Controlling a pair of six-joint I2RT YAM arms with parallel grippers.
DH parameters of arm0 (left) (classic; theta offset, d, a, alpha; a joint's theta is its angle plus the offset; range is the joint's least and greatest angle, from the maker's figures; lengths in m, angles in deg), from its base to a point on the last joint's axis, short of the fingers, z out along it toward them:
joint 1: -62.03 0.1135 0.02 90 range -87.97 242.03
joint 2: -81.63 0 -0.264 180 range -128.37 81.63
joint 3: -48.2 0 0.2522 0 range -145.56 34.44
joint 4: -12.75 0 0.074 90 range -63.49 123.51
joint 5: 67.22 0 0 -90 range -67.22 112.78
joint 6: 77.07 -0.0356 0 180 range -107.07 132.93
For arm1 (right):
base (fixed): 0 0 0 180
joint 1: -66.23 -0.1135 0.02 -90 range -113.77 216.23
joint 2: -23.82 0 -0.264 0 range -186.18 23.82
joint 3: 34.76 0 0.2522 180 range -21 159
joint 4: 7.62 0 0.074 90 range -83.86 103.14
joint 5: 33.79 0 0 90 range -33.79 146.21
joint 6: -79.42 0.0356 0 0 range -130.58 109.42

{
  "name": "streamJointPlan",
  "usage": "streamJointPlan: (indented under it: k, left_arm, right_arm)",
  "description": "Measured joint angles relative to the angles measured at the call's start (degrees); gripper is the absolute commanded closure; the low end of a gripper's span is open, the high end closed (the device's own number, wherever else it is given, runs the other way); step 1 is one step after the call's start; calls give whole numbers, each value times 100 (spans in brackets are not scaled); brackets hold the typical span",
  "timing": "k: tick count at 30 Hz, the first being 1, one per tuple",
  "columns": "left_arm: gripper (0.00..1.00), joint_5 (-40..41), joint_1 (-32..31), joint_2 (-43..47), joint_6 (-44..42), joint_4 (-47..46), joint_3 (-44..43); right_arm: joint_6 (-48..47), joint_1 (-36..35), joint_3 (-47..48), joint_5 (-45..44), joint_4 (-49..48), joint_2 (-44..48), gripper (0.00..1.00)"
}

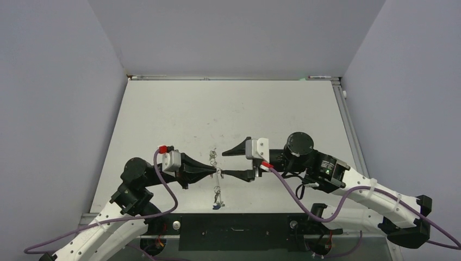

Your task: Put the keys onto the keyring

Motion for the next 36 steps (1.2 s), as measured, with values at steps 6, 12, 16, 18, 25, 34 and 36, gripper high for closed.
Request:
streamJointPlan:
  k: [6, 12, 16, 18, 25, 34, 36]
  left_arm:
    - [100, 39, 52, 214, 494, -931, 358]
    - [100, 52, 107, 278, 782, -1475, 514]
    - [100, 59, 177, 435, 916, -1749, 619]
    - [100, 59, 205, 501, 975, -1867, 643]
    - [100, 57, 251, 638, 1113, -2186, 688]
    - [100, 57, 278, 656, 1137, -2240, 708]
    - [100, 57, 282, 667, 1137, -2243, 708]
  right_arm:
    - [337, 0, -450, 13, -955, 356, 60]
    - [562, 2, -671, 79, -1338, 175, 63]
    - [651, 9, -708, 223, -1464, 55, 64]
    - [680, 20, -708, 295, -1528, -4, 64]
    - [782, 85, -708, 461, -1665, -208, 68]
    - [844, 92, -708, 535, -1733, -291, 72]
    - [852, 92, -708, 555, -1742, -291, 72]
